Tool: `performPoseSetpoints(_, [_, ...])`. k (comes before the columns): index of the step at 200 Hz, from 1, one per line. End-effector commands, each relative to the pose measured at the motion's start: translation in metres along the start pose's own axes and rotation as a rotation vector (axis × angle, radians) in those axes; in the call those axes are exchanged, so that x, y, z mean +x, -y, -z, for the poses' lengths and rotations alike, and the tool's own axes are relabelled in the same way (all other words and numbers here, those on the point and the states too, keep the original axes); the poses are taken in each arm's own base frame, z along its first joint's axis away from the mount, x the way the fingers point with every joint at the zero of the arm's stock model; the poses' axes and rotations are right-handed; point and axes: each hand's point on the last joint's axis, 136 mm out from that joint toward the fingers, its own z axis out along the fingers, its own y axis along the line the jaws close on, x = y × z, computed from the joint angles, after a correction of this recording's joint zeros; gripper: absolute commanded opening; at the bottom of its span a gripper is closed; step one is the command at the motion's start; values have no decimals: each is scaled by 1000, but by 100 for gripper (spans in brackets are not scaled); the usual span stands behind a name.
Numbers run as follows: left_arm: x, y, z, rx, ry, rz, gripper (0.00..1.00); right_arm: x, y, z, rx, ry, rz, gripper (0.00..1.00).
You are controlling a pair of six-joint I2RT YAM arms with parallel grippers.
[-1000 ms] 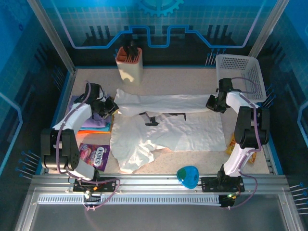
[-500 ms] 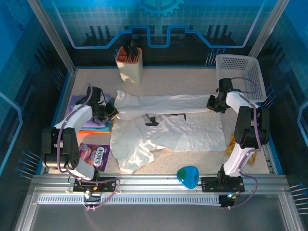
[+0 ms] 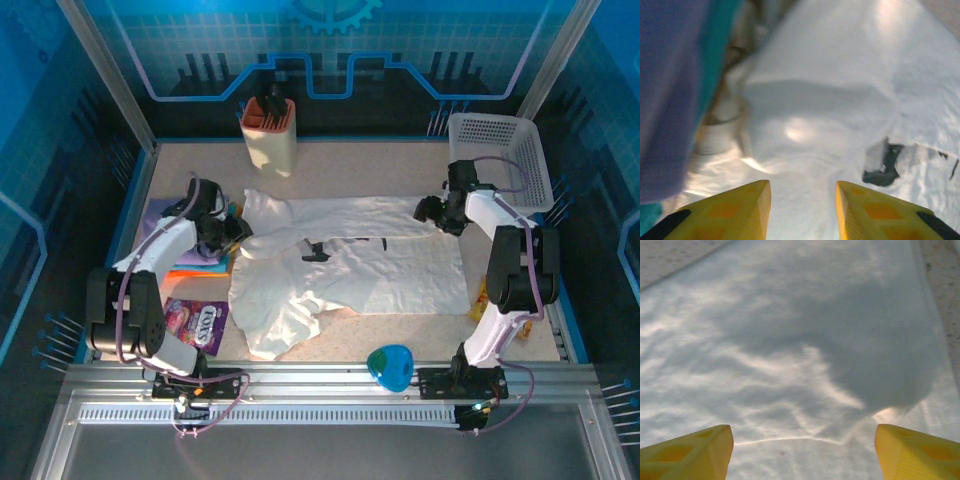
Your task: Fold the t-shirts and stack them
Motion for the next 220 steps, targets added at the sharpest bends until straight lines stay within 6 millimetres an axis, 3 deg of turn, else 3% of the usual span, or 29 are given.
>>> performPoseSetpoints(1, [16,22,3,-26,11,-166,40,6,-18,17,-42,22,29,81])
performPoseSetpoints(47, [55,37,-39,-75,-32,-372,41,3,-20,22,-39,45,30,84])
performPoseSetpoints(87, [63,30,-65,-152,-56,-427,41,1,-12,-5,-4,12,26,84])
performPoseSetpoints(126, [54,21,-79,-257,-55,-509,41,-1,12,-28,94,-20,-2,83])
performPoseSetpoints(145, [46,19,-79,-304,-42,-544,40,-1,26,-28,155,-21,-16,83])
performPoseSetpoints(220, [21,23,-84,-373,40,-562,41,-1,44,-27,195,-14,-37,82])
